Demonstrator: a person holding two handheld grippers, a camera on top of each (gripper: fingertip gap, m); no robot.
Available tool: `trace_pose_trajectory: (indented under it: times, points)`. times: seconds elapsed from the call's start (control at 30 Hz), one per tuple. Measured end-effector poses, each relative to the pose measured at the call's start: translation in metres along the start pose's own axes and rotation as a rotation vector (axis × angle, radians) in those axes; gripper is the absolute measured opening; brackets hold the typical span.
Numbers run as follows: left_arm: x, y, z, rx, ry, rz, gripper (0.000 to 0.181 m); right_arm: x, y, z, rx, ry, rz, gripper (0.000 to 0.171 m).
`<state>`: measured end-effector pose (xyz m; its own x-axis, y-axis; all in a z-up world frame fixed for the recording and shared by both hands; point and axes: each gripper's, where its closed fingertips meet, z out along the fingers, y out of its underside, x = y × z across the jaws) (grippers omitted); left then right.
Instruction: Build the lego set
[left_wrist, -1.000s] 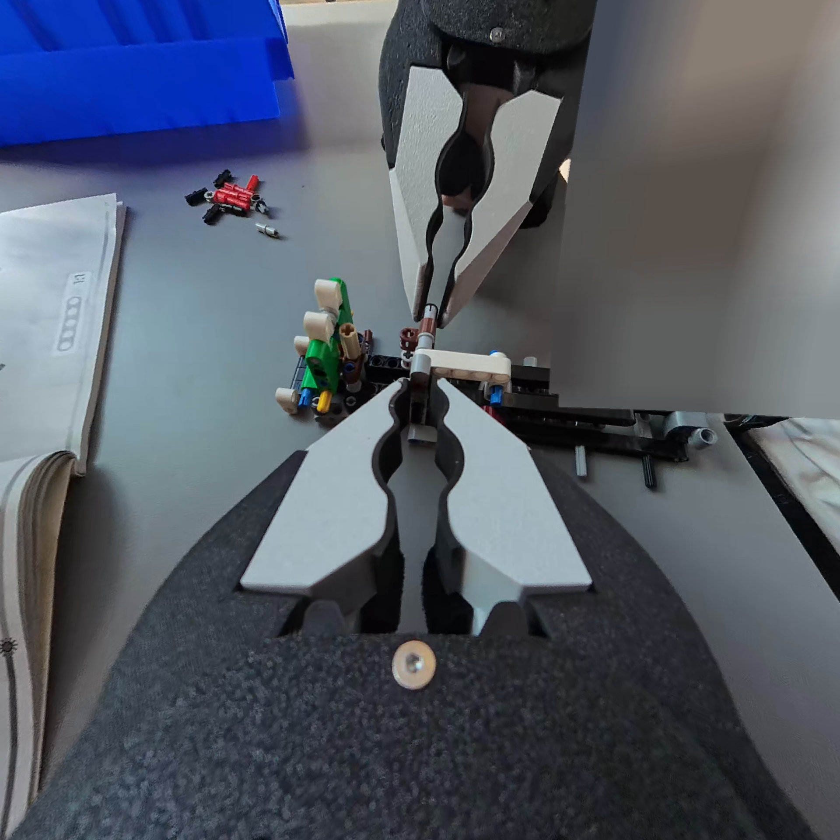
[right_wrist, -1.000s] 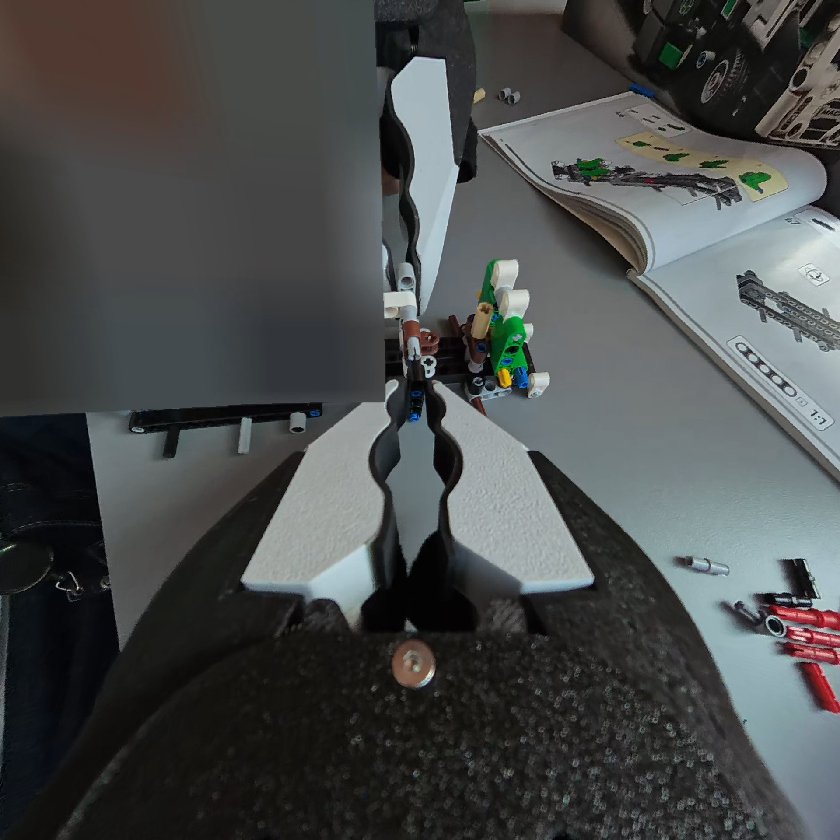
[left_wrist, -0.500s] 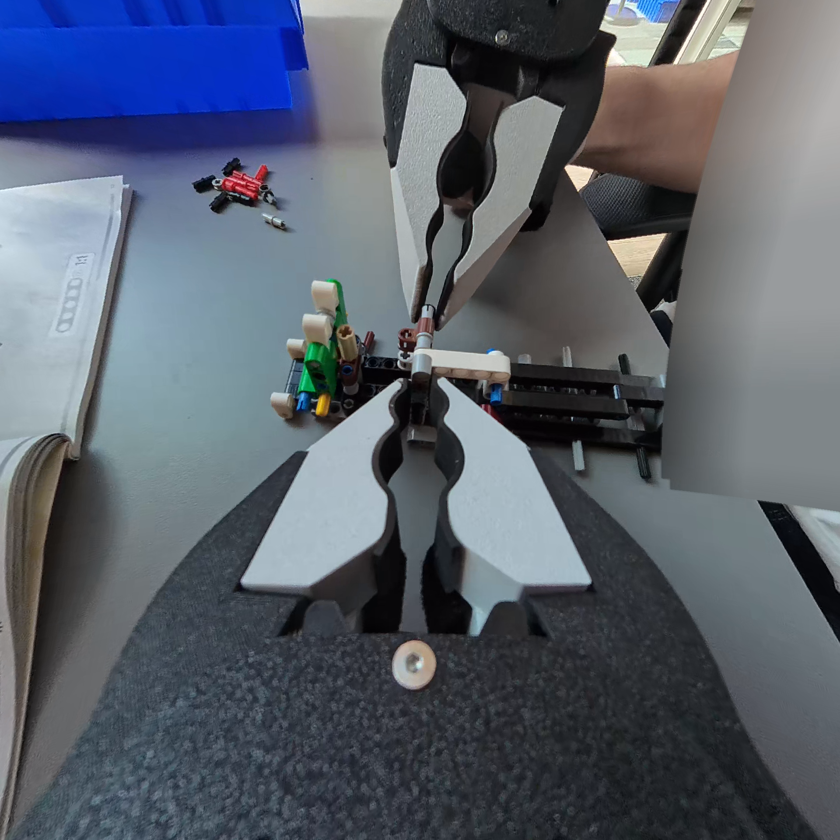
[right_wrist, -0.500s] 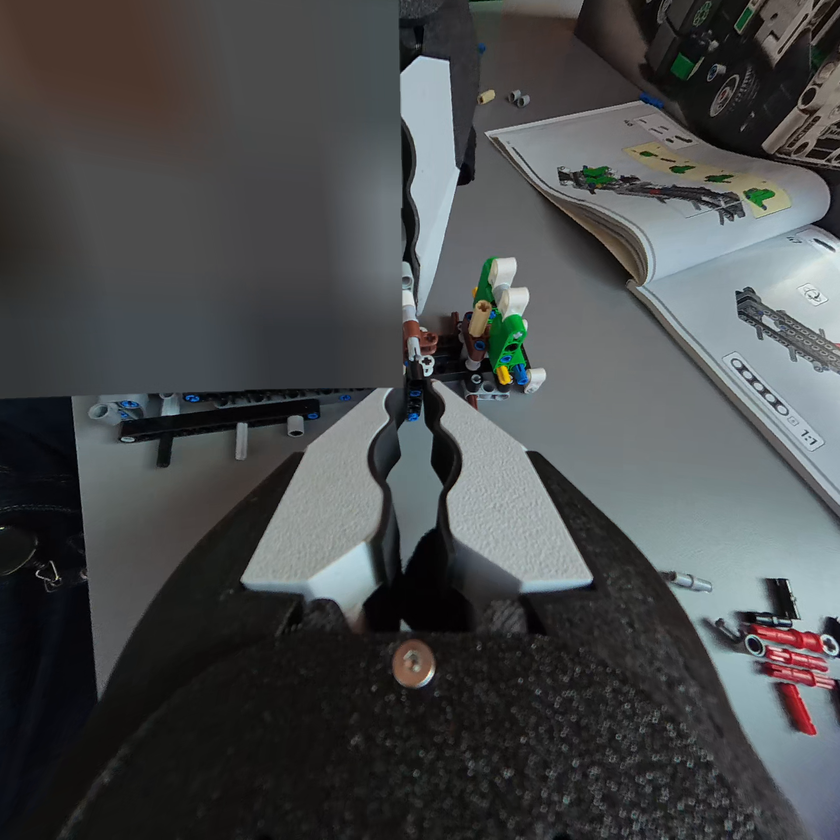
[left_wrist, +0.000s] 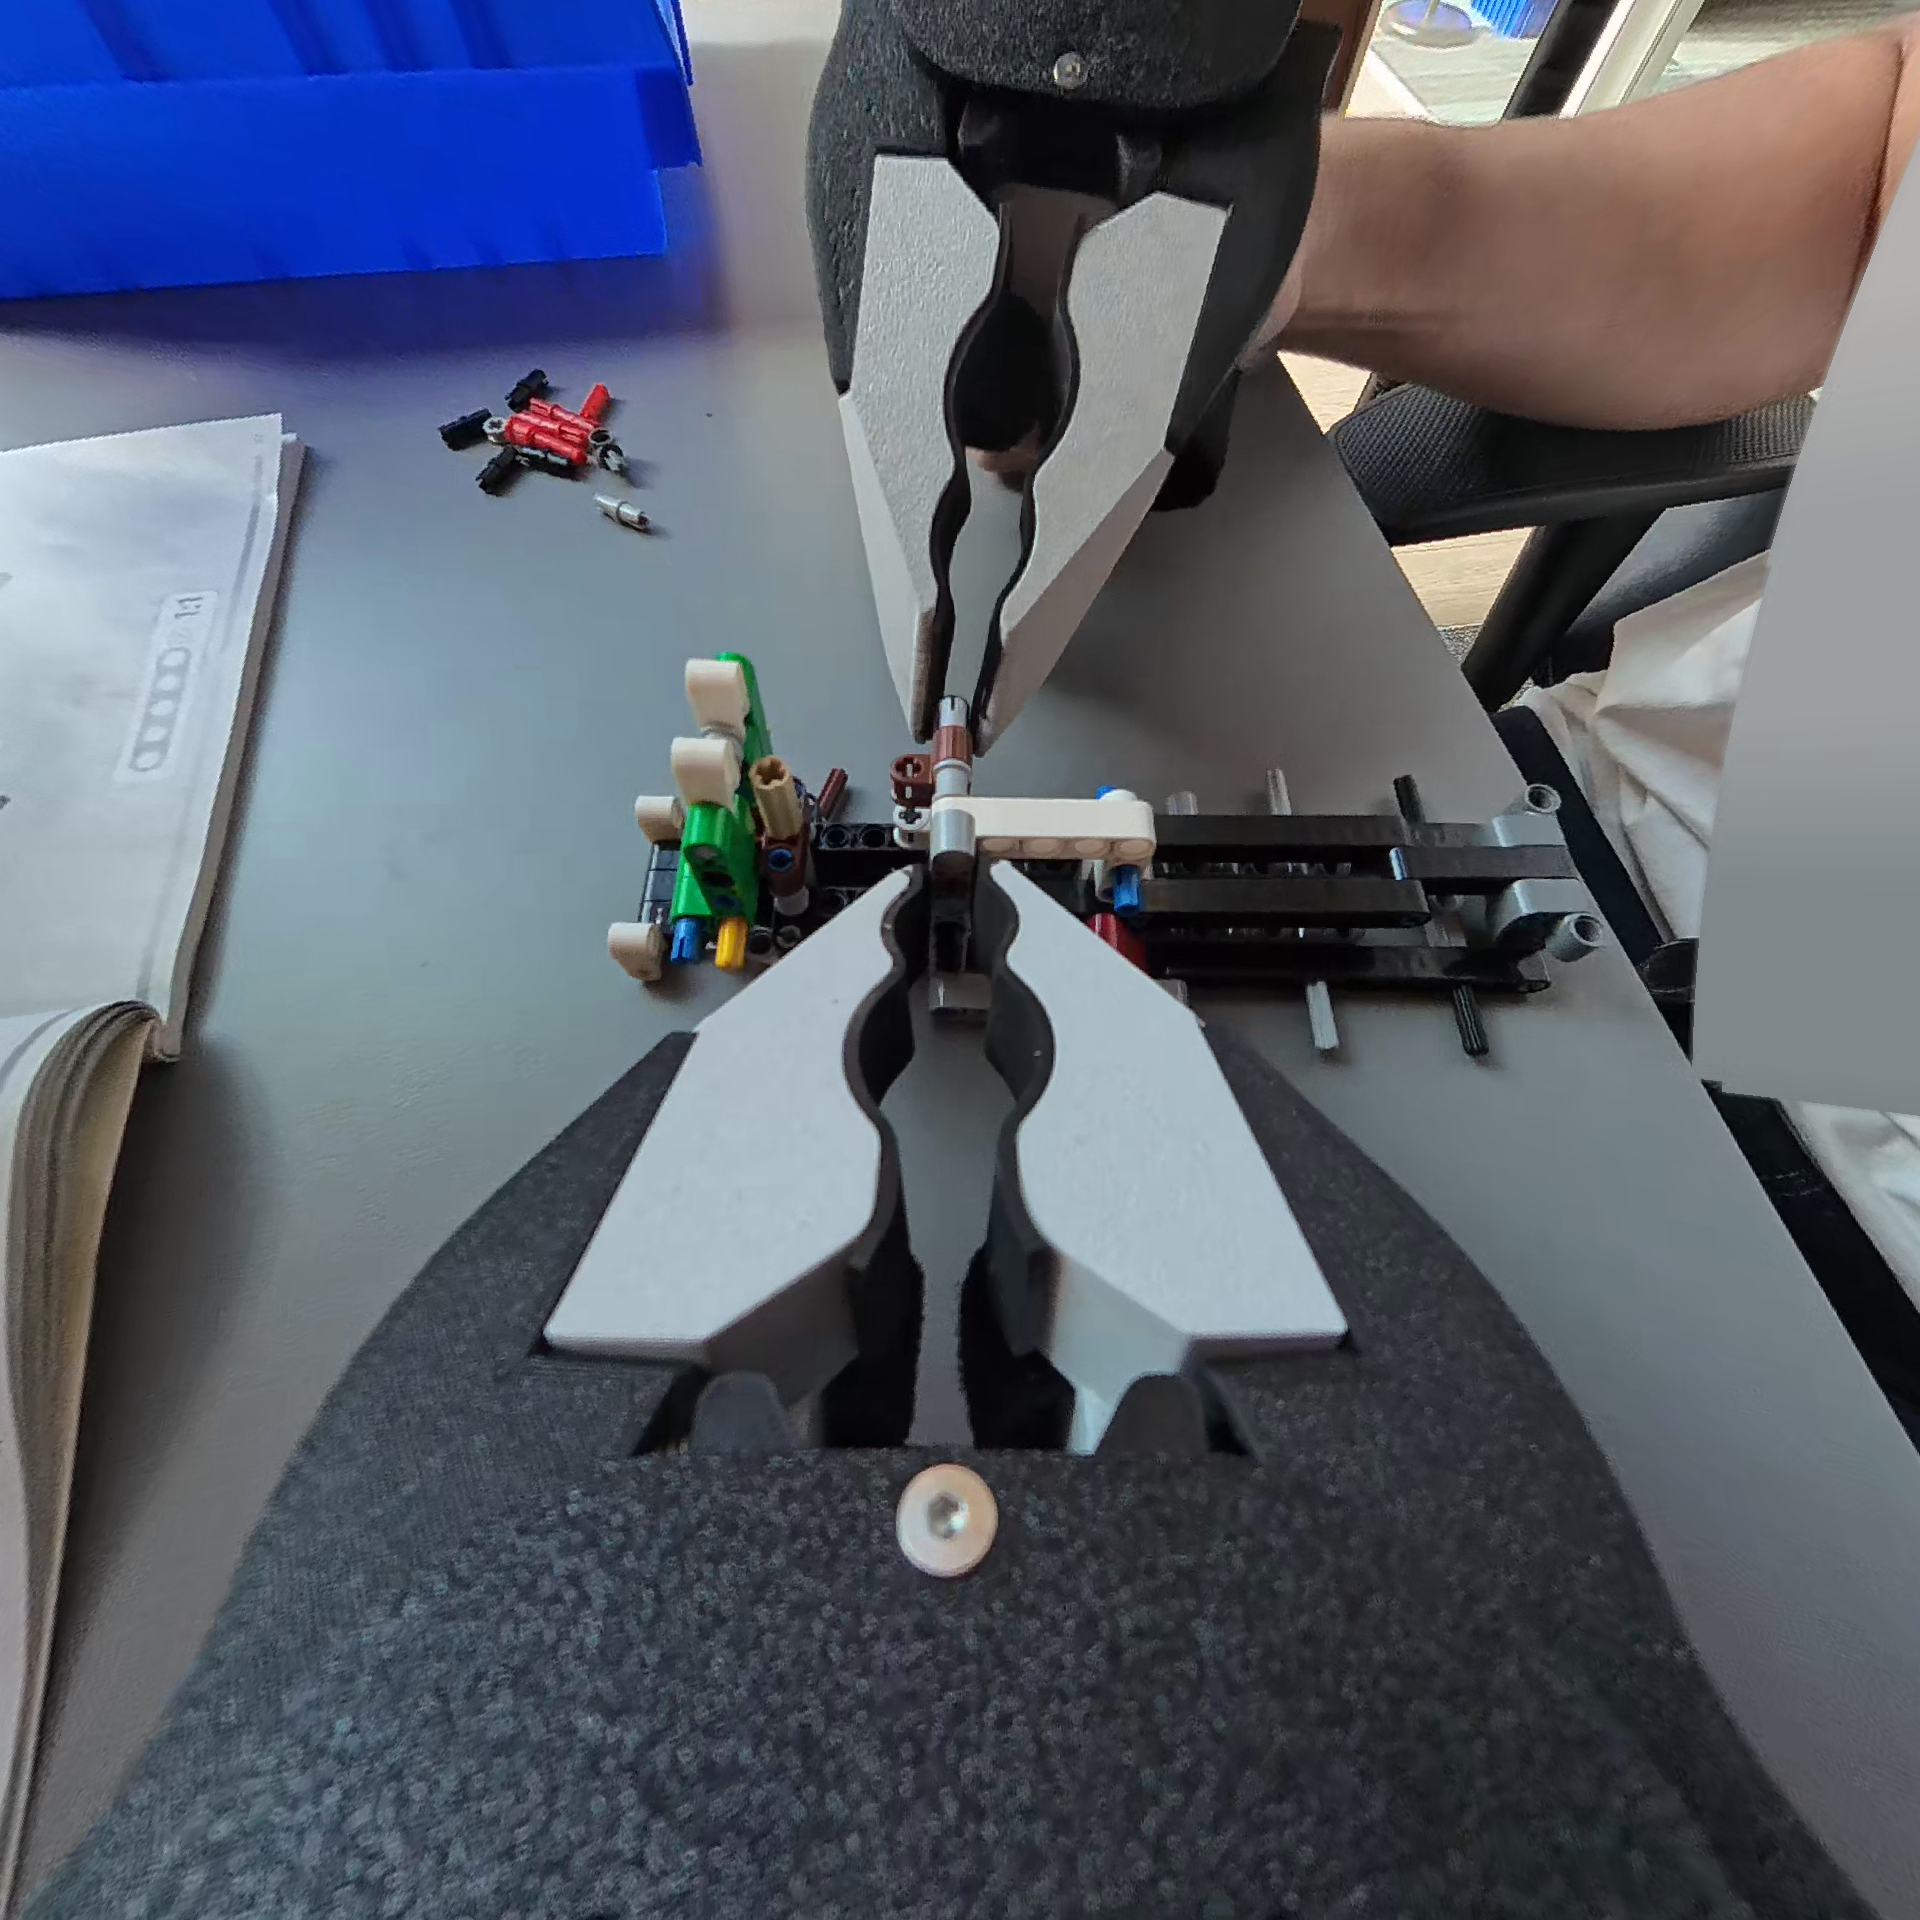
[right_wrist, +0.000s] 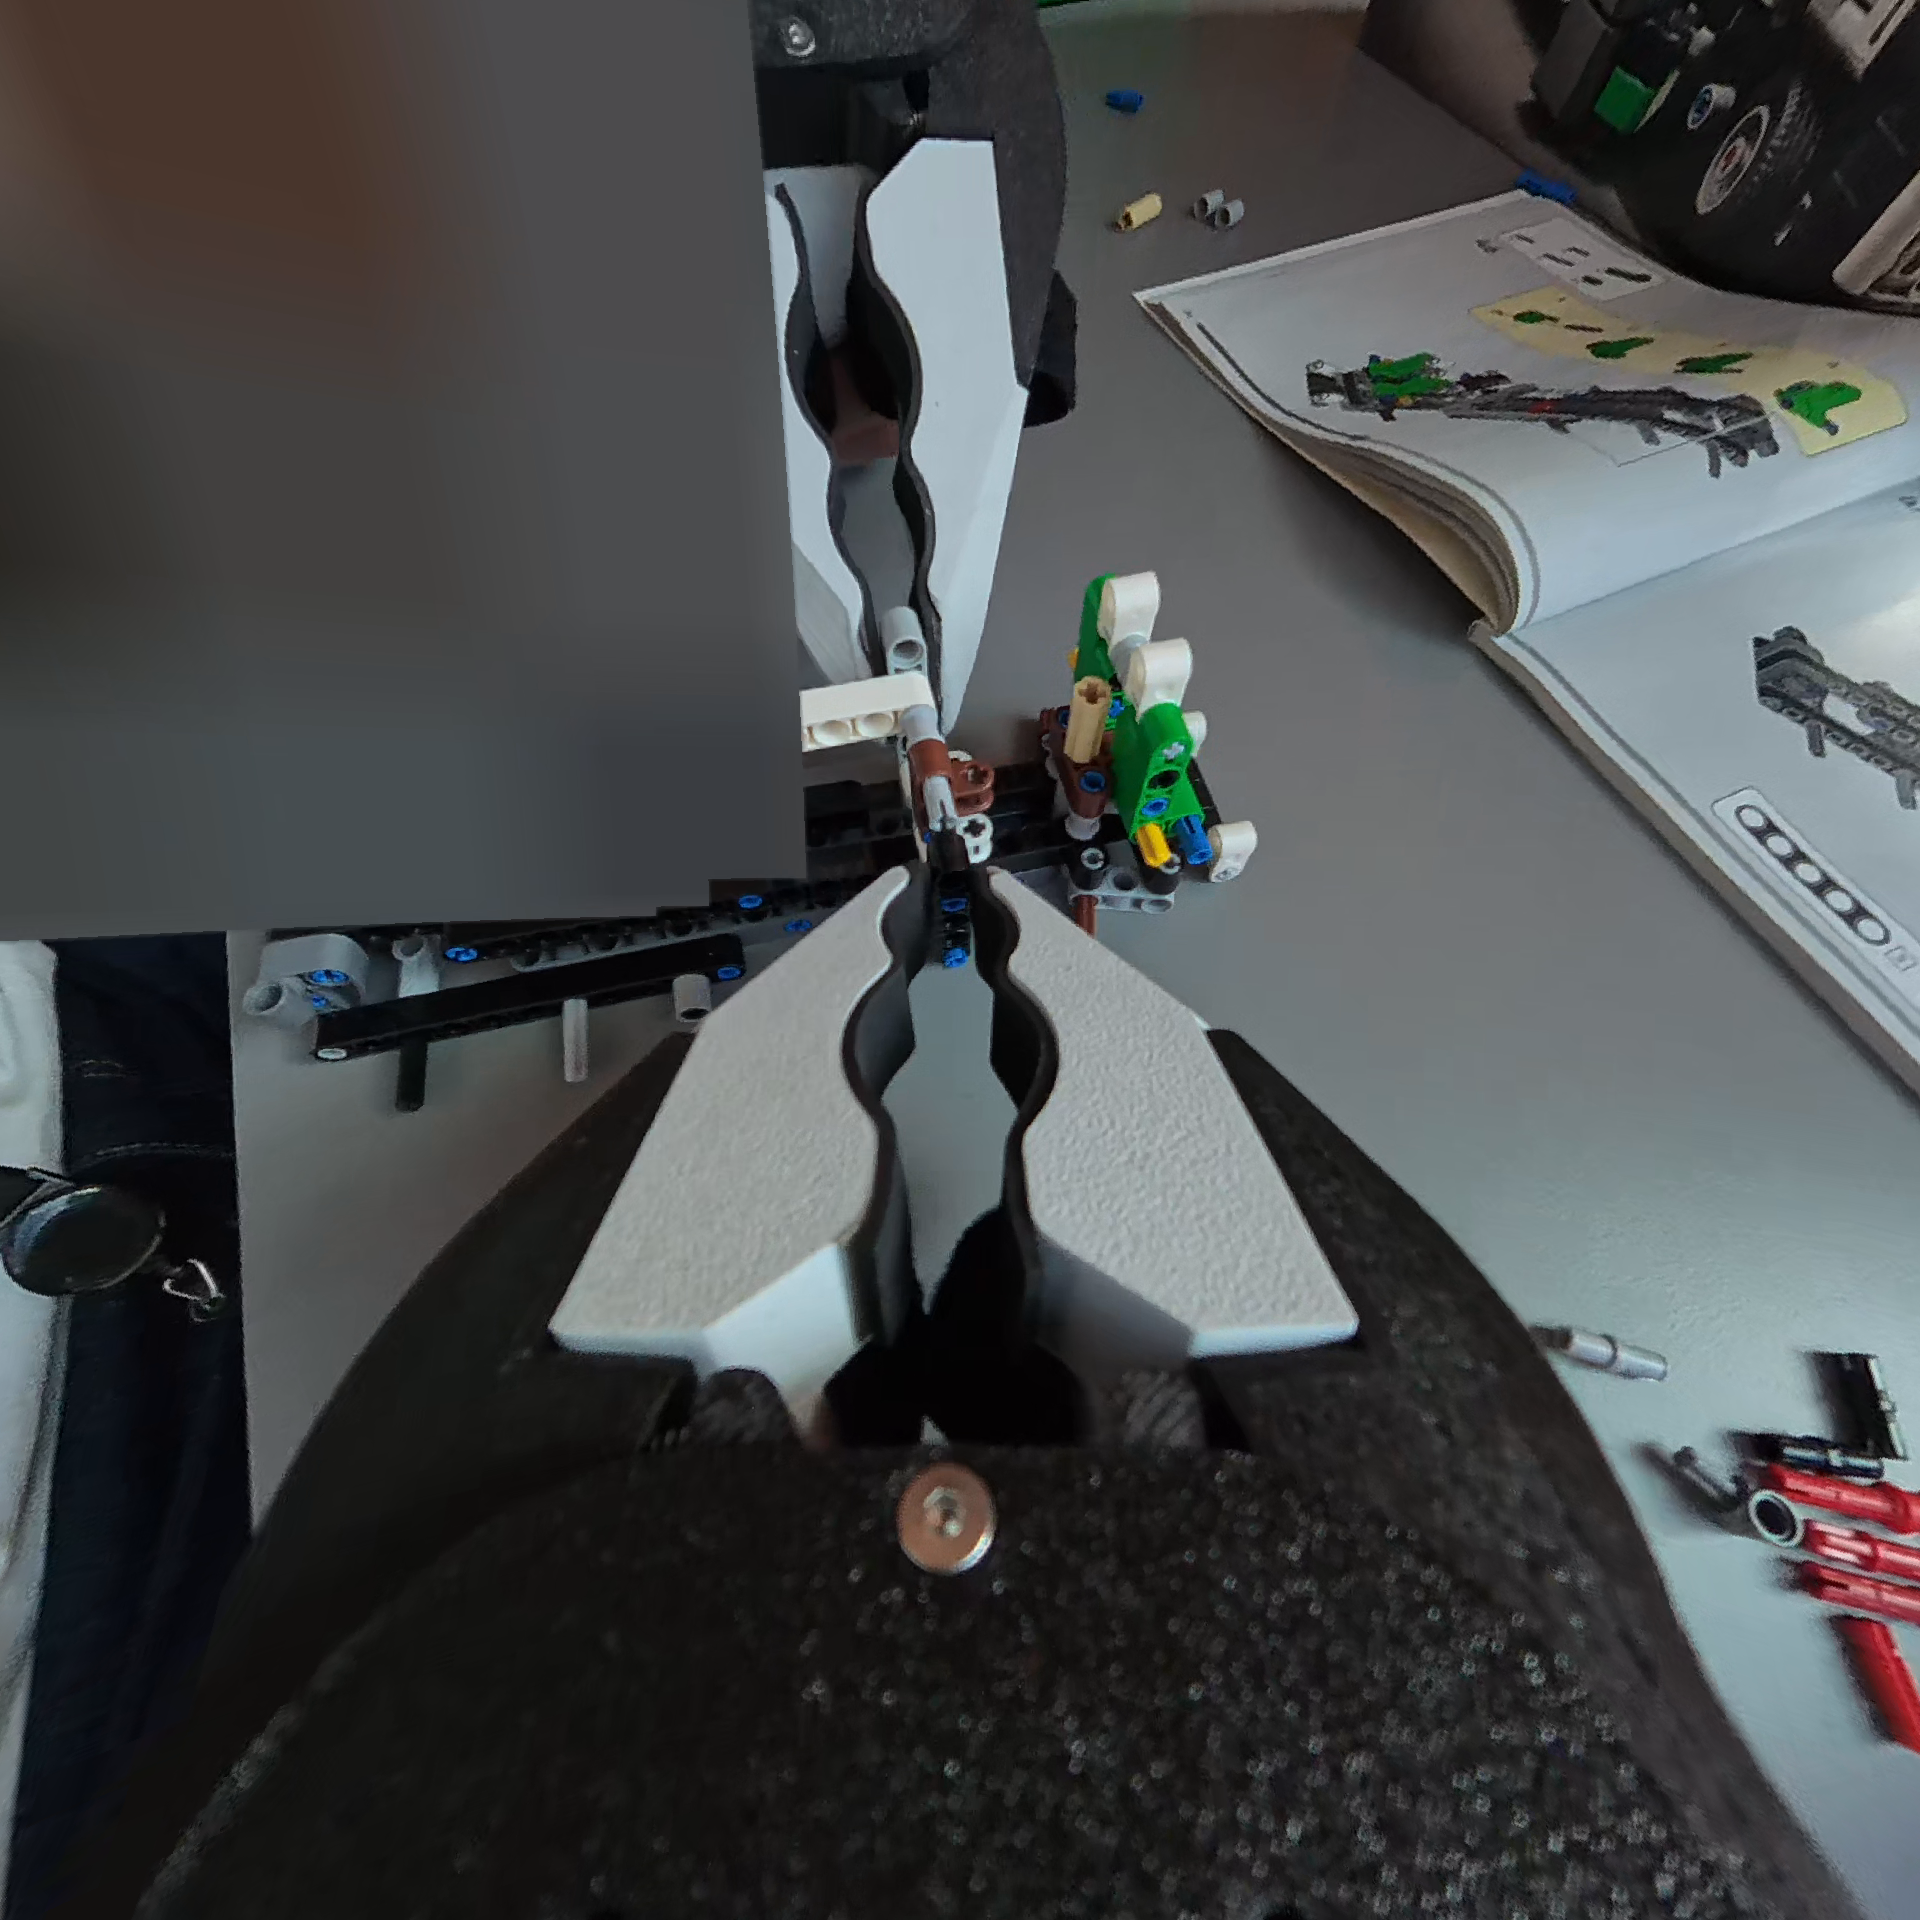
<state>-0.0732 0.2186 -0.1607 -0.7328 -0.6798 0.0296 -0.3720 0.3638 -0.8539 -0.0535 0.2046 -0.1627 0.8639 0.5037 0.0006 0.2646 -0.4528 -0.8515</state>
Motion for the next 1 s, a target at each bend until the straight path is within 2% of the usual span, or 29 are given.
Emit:
trace_pose_trajectory:
  times: [0.17,0.27,0.47,0.57,1.0]
  points:
    - [0.002,0.001,0.001,-0.010,0.000,0.020,0.006,-0.001,0.009,0.000,-0.048,-0.027,-0.002,0.011]
    - [0.008,0.013,0.006,-0.090,0.030,0.032,0.020,-0.002,0.009,0.001,-0.057,-0.022,-0.013,0.011]
    - [0.003,0.014,0.007,-0.094,-0.008,0.030,0.005,-0.004,0.009,0.001,-0.056,-0.028,-0.039,0.007]
    - [0.003,0.014,0.008,-0.096,-0.008,0.035,0.005,-0.002,0.011,-0.002,-0.053,-0.014,-0.036,0.011]
    - [0.002,0.013,0.011,-0.106,-0.023,0.063,0.005,-0.005,0.013,-0.002,-0.064,-0.041,-0.069,0.006]
